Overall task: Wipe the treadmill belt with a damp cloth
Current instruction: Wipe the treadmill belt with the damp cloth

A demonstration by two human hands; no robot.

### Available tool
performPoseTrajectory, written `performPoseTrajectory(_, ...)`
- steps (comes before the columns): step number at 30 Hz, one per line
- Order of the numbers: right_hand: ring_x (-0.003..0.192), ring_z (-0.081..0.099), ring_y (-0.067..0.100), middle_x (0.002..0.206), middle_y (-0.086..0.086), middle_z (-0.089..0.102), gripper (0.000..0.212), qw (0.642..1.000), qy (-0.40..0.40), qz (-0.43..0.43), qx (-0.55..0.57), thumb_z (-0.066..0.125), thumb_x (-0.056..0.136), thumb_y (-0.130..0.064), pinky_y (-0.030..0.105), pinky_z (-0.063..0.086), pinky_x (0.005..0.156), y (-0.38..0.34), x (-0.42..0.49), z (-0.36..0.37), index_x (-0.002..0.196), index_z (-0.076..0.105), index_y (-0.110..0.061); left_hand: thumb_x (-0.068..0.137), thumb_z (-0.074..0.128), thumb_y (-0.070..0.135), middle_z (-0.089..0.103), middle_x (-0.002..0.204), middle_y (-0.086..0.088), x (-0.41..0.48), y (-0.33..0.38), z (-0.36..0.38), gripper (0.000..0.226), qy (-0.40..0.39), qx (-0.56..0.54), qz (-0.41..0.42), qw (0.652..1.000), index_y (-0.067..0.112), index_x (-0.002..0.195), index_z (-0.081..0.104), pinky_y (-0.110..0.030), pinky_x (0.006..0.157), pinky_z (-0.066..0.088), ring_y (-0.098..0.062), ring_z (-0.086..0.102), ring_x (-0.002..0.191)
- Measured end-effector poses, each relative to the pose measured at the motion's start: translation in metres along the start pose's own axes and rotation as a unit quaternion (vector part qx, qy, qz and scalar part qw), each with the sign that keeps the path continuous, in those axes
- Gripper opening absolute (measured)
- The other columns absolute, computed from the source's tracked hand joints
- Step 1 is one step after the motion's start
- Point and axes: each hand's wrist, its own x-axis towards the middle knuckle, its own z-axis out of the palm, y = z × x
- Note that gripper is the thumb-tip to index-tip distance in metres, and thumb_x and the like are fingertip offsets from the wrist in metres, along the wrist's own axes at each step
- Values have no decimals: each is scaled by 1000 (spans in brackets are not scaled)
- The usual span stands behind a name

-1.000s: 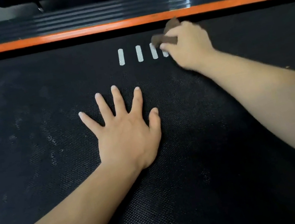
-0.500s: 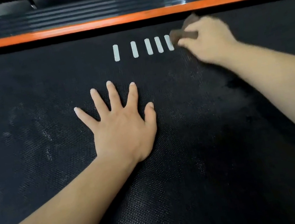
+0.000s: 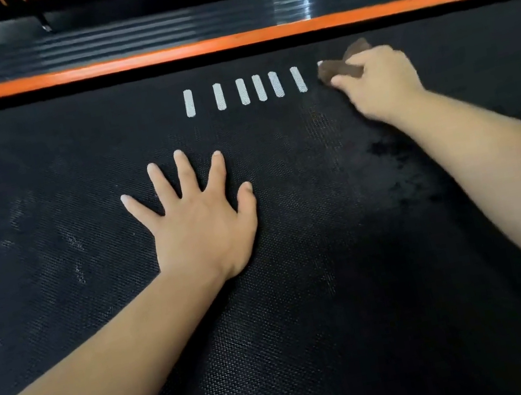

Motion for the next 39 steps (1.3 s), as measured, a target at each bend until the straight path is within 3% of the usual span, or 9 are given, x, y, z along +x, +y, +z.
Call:
performPoseTrajectory(7,97,60,34,103,9,65,34,981,-80,-177,25,55,89,-55,47,48,88,-18,-91,-6,107,76,-34,97,5,71,-3,173,-8,0,-1,1,72,5,2,1,1000,41,162,4,-77,115,-7,-42,-12,156)
performPoseTrajectory(12,96,63,41,100,14,66,40,1000,16,3,-23,56,90,-57,45,52,83,11,-34,-11,95,73,-21,97,5,71,-2,173,-9,1,-2,2,72,4,2,3,1000,41,162,5,-77,115,-7,-42,-11,156)
performPoseTrajectory(16,96,60,34,103,8,63,26,992,-49,-112,35,62,92,-49,46,49,88,-17,-114,-10,110,73,-35,97,6,72,-2,173,-10,1,-3,0,73,2,5,4,1000,41,163,5,-77,115,-7,-43,-11,156)
performPoseTrajectory(19,92,61,32,98,6,64,28,980,-88,-174,44,59,91,-50,49,49,86,-10,-142,-23,108,75,-35,97,7,72,-3,173,-10,0,-2,-1,73,-5,4,8,1000,41,162,6,-77,115,-8,-43,-13,156)
performPoseTrajectory(24,100,60,42,100,12,59,34,999,13,-2,-31,57,95,-51,44,49,86,22,-89,-23,107,74,-24,96,23,73,5,173,-5,-3,-6,-4,69,-4,-34,43,999,47,160,20,-74,116,-10,-35,-10,158)
performPoseTrajectory(28,95,60,34,105,8,63,30,992,-37,-117,26,61,92,-49,44,50,87,-4,-163,-19,117,73,-37,99,24,68,3,173,-5,-7,-3,-9,67,-22,-33,41,998,45,161,19,-72,118,-9,-35,-10,158)
performPoseTrajectory(31,90,61,32,99,7,65,25,977,-94,-181,63,64,91,-44,47,50,84,4,-190,-38,111,75,-35,100,29,63,5,173,-4,-33,13,-16,65,-40,-62,65,995,40,161,24,-69,120,-8,-33,-8,159)
performPoseTrajectory(36,104,59,37,111,11,64,31,1000,0,-24,-8,58,94,-51,48,47,94,42,-140,-36,113,74,-32,98,13,67,-4,174,-3,-81,25,0,71,-34,-23,126,991,40,164,10,-63,123,-10,-29,-14,158)
performPoseTrajectory(39,102,59,34,111,10,64,28,995,-36,-85,33,63,93,-45,47,48,92,21,-184,-34,117,74,-33,96,4,67,-3,173,-5,-81,22,8,73,-12,8,129,992,38,164,7,-65,123,-7,-32,-13,158)
